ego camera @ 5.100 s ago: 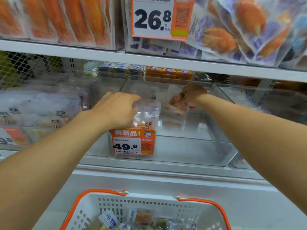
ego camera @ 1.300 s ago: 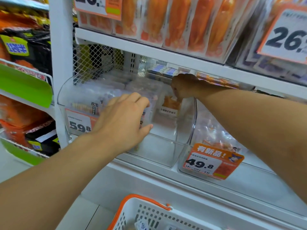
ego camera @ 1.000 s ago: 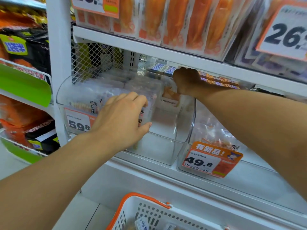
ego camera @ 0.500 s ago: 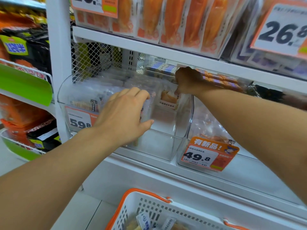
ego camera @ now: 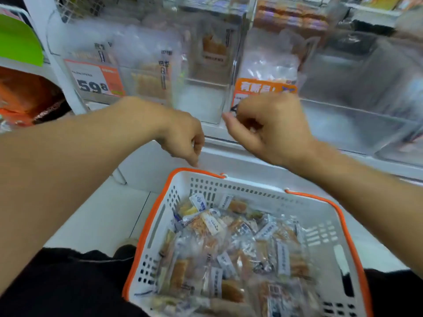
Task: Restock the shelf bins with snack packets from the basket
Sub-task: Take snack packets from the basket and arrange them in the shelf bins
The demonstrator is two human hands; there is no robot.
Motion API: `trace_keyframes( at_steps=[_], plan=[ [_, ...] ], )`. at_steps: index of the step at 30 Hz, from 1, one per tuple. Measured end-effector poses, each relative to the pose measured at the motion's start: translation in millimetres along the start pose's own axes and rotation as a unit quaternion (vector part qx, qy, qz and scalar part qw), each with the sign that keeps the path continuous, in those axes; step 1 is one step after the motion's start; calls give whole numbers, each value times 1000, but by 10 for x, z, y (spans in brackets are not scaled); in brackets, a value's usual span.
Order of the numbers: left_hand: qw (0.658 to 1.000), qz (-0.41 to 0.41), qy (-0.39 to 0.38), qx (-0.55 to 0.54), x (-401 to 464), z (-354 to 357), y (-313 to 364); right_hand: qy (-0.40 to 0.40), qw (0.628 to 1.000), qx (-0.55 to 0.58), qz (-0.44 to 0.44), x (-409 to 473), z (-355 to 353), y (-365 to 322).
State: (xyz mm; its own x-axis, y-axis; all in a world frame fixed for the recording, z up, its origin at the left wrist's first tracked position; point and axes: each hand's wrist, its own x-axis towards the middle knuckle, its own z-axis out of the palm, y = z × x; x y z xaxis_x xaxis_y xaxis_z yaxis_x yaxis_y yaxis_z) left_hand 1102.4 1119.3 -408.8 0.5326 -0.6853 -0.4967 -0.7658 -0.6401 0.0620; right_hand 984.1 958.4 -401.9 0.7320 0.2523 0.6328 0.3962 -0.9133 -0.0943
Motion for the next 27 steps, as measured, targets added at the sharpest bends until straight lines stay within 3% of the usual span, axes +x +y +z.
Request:
trace_keyframes(
  at_steps=[2,3,4,5,6,7,11,15,17,21,24,27],
  plan=[
    [993,-42,-108,-15,59,140,38,-123,988,79,60,-499,493,57],
    [990,-54,-130,-25,68,181,51,-258,956,98,96,-747,729,84],
    [988,-61,-137,-29,72,205,66,-419,896,88,116,-984,923,83],
    [988,-61,-138,-28,75,204,92,-564,813,58,131,-1217,1070,79],
    [988,-59,-139,-26,80,203,108,-668,731,20,137,-1468,1202,90],
    [988,-57,-144,-27,78,202,133,-713,689,-7,127,-1692,1286,92],
    [984,-48,-170,-22,70,179,240,-644,744,31,175,-2082,1338,220],
    [986,-33,-161,-20,58,109,277,-635,697,212,257,-1779,1069,469],
    [988,-23,-147,-50,47,63,286,-569,691,311,318,-1466,854,591],
    [987,7,-74,-139,-11,-17,250,-400,738,436,325,-732,359,682],
    [950,44,-14,-309,-91,-90,170,-292,762,478,325,-298,36,611],
    [885,85,67,-453,-214,-194,127,-180,784,495,328,15,-255,495]
  ],
)
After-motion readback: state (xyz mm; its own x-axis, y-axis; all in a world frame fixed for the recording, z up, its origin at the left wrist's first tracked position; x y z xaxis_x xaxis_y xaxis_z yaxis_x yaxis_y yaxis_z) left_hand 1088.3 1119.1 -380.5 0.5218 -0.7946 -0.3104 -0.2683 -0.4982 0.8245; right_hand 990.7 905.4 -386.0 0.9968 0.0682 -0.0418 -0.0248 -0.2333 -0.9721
